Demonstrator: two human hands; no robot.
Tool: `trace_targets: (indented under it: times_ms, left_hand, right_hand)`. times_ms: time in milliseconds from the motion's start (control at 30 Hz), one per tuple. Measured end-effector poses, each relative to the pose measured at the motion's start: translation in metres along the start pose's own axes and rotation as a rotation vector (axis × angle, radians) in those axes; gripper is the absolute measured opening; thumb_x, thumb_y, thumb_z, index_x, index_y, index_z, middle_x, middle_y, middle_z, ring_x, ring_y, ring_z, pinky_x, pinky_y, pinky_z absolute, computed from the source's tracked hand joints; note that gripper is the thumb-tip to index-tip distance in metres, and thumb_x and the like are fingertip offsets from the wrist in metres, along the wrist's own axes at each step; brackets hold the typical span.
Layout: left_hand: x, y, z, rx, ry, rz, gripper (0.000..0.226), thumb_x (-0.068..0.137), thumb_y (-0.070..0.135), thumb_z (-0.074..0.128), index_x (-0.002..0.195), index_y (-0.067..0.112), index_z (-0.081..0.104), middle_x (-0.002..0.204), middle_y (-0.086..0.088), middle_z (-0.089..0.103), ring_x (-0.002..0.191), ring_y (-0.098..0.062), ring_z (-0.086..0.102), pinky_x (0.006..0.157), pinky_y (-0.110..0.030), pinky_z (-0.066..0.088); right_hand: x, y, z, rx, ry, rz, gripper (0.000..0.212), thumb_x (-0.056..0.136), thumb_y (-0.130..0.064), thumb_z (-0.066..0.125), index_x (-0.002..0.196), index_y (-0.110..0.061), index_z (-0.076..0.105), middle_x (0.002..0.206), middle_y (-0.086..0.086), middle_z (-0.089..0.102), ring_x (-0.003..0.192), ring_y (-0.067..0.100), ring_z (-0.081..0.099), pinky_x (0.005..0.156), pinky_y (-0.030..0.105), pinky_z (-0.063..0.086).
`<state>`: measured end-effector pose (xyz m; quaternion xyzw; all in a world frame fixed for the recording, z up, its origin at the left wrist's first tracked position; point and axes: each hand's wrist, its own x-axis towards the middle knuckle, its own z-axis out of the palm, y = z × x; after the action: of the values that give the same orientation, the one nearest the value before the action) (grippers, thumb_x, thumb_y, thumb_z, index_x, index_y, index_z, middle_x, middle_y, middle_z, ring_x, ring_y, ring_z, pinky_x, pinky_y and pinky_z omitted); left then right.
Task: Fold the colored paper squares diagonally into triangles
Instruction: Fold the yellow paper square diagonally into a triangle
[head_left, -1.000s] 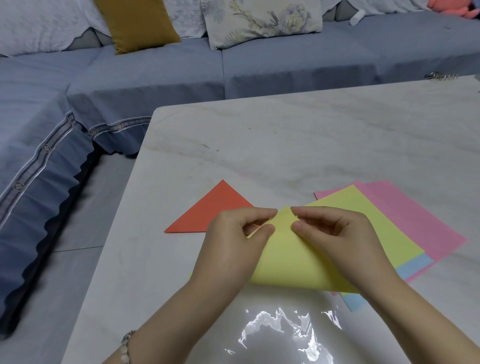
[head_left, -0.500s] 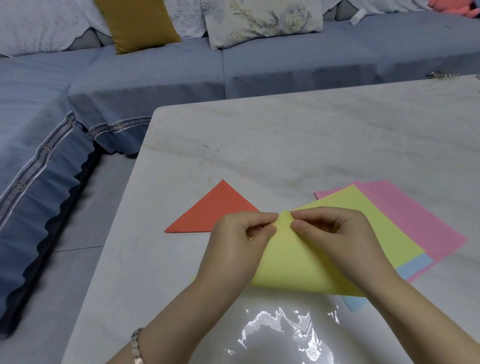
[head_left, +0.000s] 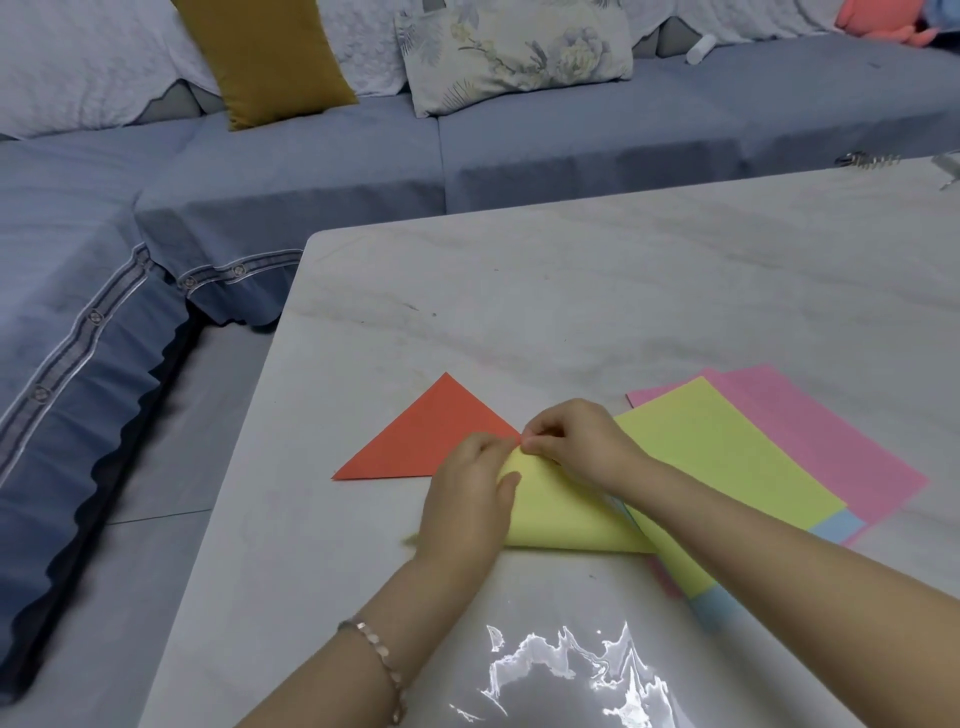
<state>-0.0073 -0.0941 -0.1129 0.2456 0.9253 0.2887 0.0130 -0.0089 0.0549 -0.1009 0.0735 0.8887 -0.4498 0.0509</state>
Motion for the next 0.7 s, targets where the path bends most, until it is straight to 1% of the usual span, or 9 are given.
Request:
trace_targets:
  times_ms: [67, 100, 133, 200, 267, 367, 500, 600, 700]
  left_hand:
    - [-0.014, -0.006, 0.014, 0.088, 0.031, 0.118, 0.034, 0.086, 0.024, 0.042, 0.103, 0.010, 0.068, 0.111, -0.007, 0.066, 0.100, -0.024, 0.062, 0.084, -0.027, 0.048]
    - [-0.021, -0.009, 0.019, 0.106, 0.030, 0.171, 0.035, 0.088, 0.025, 0.039, 0.098, 0.011, 0.069, 0.110, -0.007, 0.067, 0.102, -0.021, 0.061, 0.087, -0.027, 0.047]
    - [-0.028, -0.012, 0.024, 0.114, 0.012, 0.210, 0.040, 0.093, 0.026, 0.033, 0.098, 0.011, 0.070, 0.111, -0.006, 0.068, 0.107, -0.019, 0.058, 0.093, -0.027, 0.041]
    - [-0.040, -0.018, 0.028, 0.178, -0.100, 0.226, 0.056, 0.100, 0.032, 0.015, 0.109, 0.013, 0.067, 0.119, -0.002, 0.065, 0.116, -0.016, 0.056, 0.101, -0.027, 0.029]
    - [-0.050, -0.026, 0.032, 0.279, -0.201, 0.232, 0.060, 0.100, 0.038, 0.007, 0.122, 0.015, 0.058, 0.130, 0.001, 0.058, 0.123, -0.014, 0.051, 0.106, -0.028, 0.023]
    - [-0.061, -0.034, 0.035, 0.355, -0.290, 0.225, 0.060, 0.098, 0.046, 0.008, 0.133, 0.016, 0.045, 0.141, 0.001, 0.046, 0.133, -0.015, 0.036, 0.106, -0.033, 0.018]
    - [-0.070, -0.039, 0.039, 0.412, -0.290, 0.292, 0.064, 0.094, 0.057, 0.014, 0.138, 0.018, 0.039, 0.146, -0.005, 0.038, 0.136, -0.024, 0.026, 0.102, -0.046, 0.022]
    - [-0.073, -0.038, 0.039, 0.450, -0.291, 0.305, 0.062, 0.091, 0.063, 0.015, 0.141, 0.030, 0.032, 0.148, -0.006, 0.036, 0.137, -0.029, 0.023, 0.100, -0.054, 0.018]
    - [-0.078, -0.036, 0.037, 0.478, -0.263, 0.294, 0.059, 0.089, 0.067, 0.013, 0.143, 0.043, 0.018, 0.150, -0.005, 0.031, 0.136, -0.036, 0.020, 0.099, -0.060, 0.011]
  right_hand:
    - [0.002, 0.008, 0.009, 0.003, 0.029, 0.017, 0.015, 0.083, -0.009, 0.061, 0.071, -0.015, 0.067, 0.071, -0.005, 0.063, 0.068, 0.007, 0.053, 0.060, 0.009, 0.037]
    - [0.002, 0.012, 0.012, 0.010, 0.044, 0.022, 0.017, 0.083, -0.009, 0.060, 0.069, -0.016, 0.065, 0.074, -0.003, 0.064, 0.072, 0.009, 0.054, 0.063, 0.013, 0.039]
    - [0.002, 0.015, 0.015, 0.017, 0.057, 0.032, 0.018, 0.084, -0.009, 0.059, 0.068, -0.017, 0.064, 0.077, -0.001, 0.066, 0.076, 0.011, 0.056, 0.068, 0.017, 0.041]
    - [0.003, 0.019, 0.019, 0.016, 0.076, 0.066, 0.017, 0.085, -0.010, 0.058, 0.071, -0.015, 0.066, 0.084, 0.001, 0.069, 0.083, 0.013, 0.059, 0.076, 0.026, 0.045]
    - [0.004, 0.020, 0.022, -0.008, 0.086, 0.092, 0.016, 0.086, -0.010, 0.056, 0.076, -0.012, 0.069, 0.089, 0.001, 0.070, 0.087, 0.015, 0.060, 0.080, 0.031, 0.047]
    - [0.005, 0.020, 0.026, -0.056, 0.101, 0.096, 0.017, 0.087, -0.011, 0.053, 0.081, -0.011, 0.069, 0.092, 0.001, 0.070, 0.088, 0.016, 0.060, 0.079, 0.032, 0.047]
    - [0.004, 0.020, 0.033, -0.202, 0.122, 0.075, 0.019, 0.088, -0.011, 0.047, 0.086, -0.012, 0.066, 0.093, 0.000, 0.068, 0.089, 0.019, 0.058, 0.075, 0.033, 0.047]
    - [0.003, 0.021, 0.036, -0.301, 0.137, 0.037, 0.021, 0.090, -0.013, 0.044, 0.087, -0.009, 0.064, 0.091, 0.006, 0.067, 0.085, 0.024, 0.057, 0.073, 0.038, 0.048]
    - [0.002, 0.023, 0.040, -0.329, 0.156, 0.022, 0.021, 0.092, -0.015, 0.042, 0.085, -0.009, 0.061, 0.088, 0.006, 0.064, 0.083, 0.024, 0.056, 0.068, 0.037, 0.045]
